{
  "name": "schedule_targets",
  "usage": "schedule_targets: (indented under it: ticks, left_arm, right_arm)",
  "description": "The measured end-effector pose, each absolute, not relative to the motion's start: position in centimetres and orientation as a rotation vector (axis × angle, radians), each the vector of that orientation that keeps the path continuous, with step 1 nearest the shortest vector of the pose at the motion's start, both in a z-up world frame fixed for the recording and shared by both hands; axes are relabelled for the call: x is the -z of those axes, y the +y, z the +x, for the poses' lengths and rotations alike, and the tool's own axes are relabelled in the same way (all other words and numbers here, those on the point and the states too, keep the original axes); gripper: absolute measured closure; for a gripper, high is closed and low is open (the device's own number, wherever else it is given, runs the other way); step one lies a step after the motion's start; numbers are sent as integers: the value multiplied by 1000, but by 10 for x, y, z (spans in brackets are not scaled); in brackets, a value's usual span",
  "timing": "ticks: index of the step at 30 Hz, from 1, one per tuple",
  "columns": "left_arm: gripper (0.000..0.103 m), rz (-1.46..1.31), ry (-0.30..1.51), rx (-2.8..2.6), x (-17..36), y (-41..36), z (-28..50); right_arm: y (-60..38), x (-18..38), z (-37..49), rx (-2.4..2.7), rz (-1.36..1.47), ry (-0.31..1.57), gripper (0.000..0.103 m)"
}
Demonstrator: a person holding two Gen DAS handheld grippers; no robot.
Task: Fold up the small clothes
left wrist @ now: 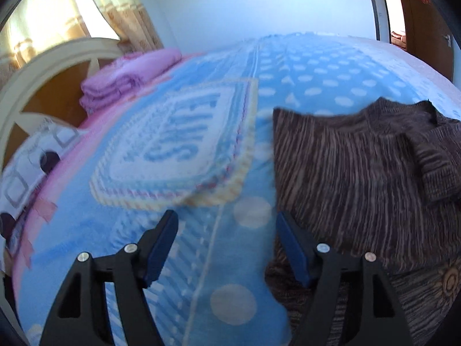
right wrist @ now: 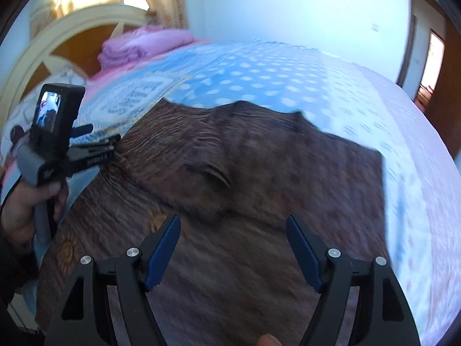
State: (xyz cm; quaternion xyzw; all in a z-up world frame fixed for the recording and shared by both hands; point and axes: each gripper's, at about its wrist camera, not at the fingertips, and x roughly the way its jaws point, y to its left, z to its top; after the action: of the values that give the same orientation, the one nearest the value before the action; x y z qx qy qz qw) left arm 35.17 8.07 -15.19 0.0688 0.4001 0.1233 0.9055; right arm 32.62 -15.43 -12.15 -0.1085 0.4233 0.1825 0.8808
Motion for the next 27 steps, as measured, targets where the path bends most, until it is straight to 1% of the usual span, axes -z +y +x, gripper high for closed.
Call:
schedule_targets:
  ticks: [1, 2, 3, 4, 5, 6, 7, 12, 13, 15, 16, 17, 18, 19, 22, 24, 27]
  left_arm:
    - [29, 123, 818, -247, 152, 81, 345]
    - [25, 102, 810, -239, 150, 84, 343]
    - [23, 87, 806, -236, 151, 86, 341]
    - [22, 69, 808, -234, 151, 88, 340]
    - [21, 62, 810, -234, 154, 88, 340]
    - [21, 57, 810, -229, 154, 88, 339]
    - [21, 60, 810, -226, 155, 86, 339]
    - [19, 143, 815, -238, 160, 73, 344]
    - [19, 166, 807, -242, 160, 69, 343]
    - [16, 180, 802, -248, 159, 68, 343]
    - [14, 181, 801, -255, 159, 68, 343]
    - [13, 180, 801, -258, 159, 69, 342]
    - [13, 179, 801, -258, 159, 69, 342]
    - [13, 177, 799, -258, 158, 70, 342]
    - [11, 175, 799, -261, 158, 71, 342]
    - [8, 186, 803, -277, 159, 69, 343]
    - [4, 217, 802, -311, 160, 66, 343]
  right_arm:
    - [-143, 126, 336, -364, -264, 876, 27]
    - [-132, 133, 347, -346, -301, 884, 33]
    - [-126, 140, 357, -340, -317, 905, 39]
    - [-120, 147, 369, -332, -321, 930, 58]
    - [-119, 150, 375, -327, -319, 932, 86]
    - [-117, 151, 379, -322, -325, 929, 96]
    - [-117, 150, 383, -313, -329, 923, 97]
    - [-137, 130, 405, -290, -199, 887, 98]
    - [-144, 128, 411, -291, -152, 899, 98]
    - [-155, 138, 424, -290, -71, 980, 98]
    - [-160, 148, 428, -287, -46, 1030, 94]
    - [-165, 157, 429, -275, -35, 1066, 84]
    - [-169, 156, 424, -278, -22, 1038, 81]
    - [-173, 154, 419, -264, -22, 1015, 75]
    - [-176, 145, 412, -234, -26, 981, 75]
    - [-172, 139, 416, -259, -25, 963, 75]
    - [-178, 145, 437, -139, -65, 991, 75]
